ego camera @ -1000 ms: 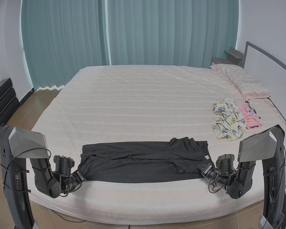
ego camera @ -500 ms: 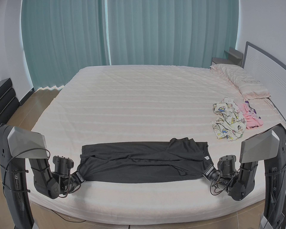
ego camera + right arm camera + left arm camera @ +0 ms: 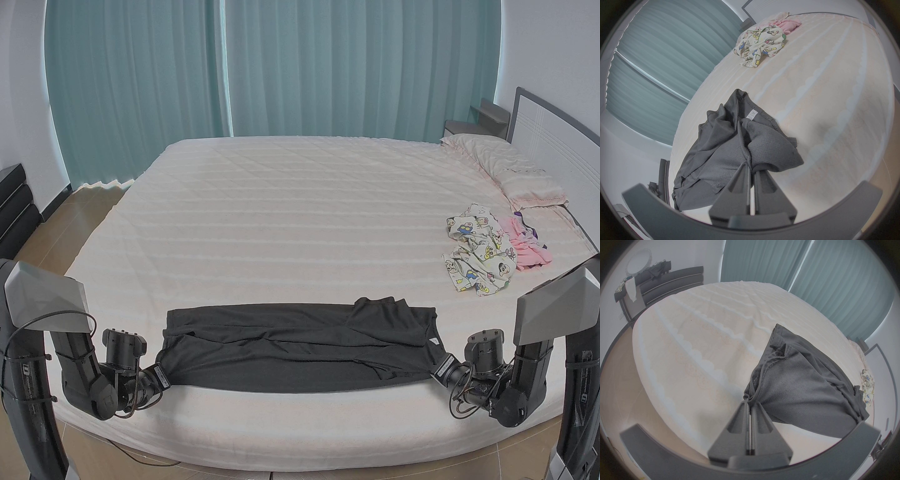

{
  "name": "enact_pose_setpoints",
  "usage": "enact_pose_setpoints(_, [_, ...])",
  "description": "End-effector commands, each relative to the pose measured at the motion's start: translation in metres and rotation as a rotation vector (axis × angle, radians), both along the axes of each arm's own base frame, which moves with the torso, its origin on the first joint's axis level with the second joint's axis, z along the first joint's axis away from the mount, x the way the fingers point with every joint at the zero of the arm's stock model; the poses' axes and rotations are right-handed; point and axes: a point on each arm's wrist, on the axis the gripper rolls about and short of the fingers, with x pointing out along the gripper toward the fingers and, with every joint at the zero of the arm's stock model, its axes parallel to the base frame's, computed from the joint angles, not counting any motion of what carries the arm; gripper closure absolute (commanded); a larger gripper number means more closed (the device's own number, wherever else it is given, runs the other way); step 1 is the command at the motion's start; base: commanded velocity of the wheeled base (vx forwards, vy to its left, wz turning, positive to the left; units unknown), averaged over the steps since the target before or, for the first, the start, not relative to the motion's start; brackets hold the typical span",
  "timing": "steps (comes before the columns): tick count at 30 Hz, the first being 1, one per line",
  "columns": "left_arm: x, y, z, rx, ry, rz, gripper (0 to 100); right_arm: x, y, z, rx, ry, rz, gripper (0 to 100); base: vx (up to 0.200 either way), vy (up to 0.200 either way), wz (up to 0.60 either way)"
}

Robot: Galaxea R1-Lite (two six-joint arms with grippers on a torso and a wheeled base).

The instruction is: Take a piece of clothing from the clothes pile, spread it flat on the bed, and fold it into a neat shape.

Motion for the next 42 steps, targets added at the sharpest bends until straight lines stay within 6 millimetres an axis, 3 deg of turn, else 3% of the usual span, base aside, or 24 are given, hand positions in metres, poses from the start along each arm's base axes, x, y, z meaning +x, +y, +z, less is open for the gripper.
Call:
enact_pose_setpoints(1, [-0.006, 0.003, 0.001, 0.015, 0.018, -0.005, 100, -0.009, -0.001, 0.004, -0.004, 0.014, 0.01, 100, 0.0, 0.0, 0.0])
enact_pose_setpoints(10, [-0.025, 0.006, -0.002, 0.02, 0.079, -0.012, 100, -0.036, 0.002, 0.002, 0.004, 0.067, 0.086, 100, 0.0, 0.0, 0.0])
enact_pose_setpoints(15, [-0.026, 0.006, -0.004, 0.011, 0.089, -0.018, 100, -0.036, 0.001, -0.003, 0.002, 0.08, 0.09, 100, 0.0, 0.0, 0.0])
enact_pose_setpoints(16, [-0.026, 0.006, -0.003, 0.001, 0.086, -0.027, 0, -0.037, 0.002, -0.005, -0.001, 0.089, 0.091, 100, 0.0, 0.0, 0.0])
enact_pose_setpoints(17, [-0.027, 0.006, -0.003, -0.009, 0.088, -0.032, 0, -0.037, 0.002, -0.006, -0.001, 0.092, 0.092, 100, 0.0, 0.0, 0.0])
enact_pose_setpoints(18, [-0.029, 0.005, -0.002, -0.013, 0.091, -0.039, 0, -0.038, 0.002, -0.006, -0.003, 0.095, 0.096, 0, 0.0, 0.0, 0.0])
enact_pose_setpoints(23, [-0.036, 0.008, 0.006, -0.019, 0.083, -0.034, 0, -0.043, -0.001, 0.004, -0.001, 0.068, 0.104, 0, 0.0, 0.0, 0.0])
enact_pose_setpoints(30, [-0.033, 0.028, 0.034, -0.084, -0.034, 0.0, 0, -0.041, -0.015, 0.029, 0.013, -0.05, 0.086, 0, 0.0, 0.0, 0.0])
enact_pose_setpoints(32, [-0.024, 0.044, 0.046, -0.114, -0.11, 0.028, 0, -0.036, -0.027, 0.038, 0.005, -0.093, 0.067, 0, 0.0, 0.0, 0.0])
enact_pose_setpoints(37, [-0.001, 0.059, 0.054, -0.134, -0.184, 0.045, 0, -0.026, -0.037, 0.047, -0.001, -0.153, 0.08, 0, 0.0, 0.0, 0.0])
enact_pose_setpoints(40, [0.003, 0.06, 0.057, -0.149, -0.177, 0.039, 0, -0.027, -0.038, 0.05, -0.001, -0.163, 0.088, 0, 0.0, 0.0, 0.0])
enact_pose_setpoints(42, [0.012, 0.06, 0.063, -0.177, -0.153, 0.036, 0, -0.041, -0.038, 0.047, 0.002, -0.115, 0.125, 0, 0.0, 0.0, 0.0])
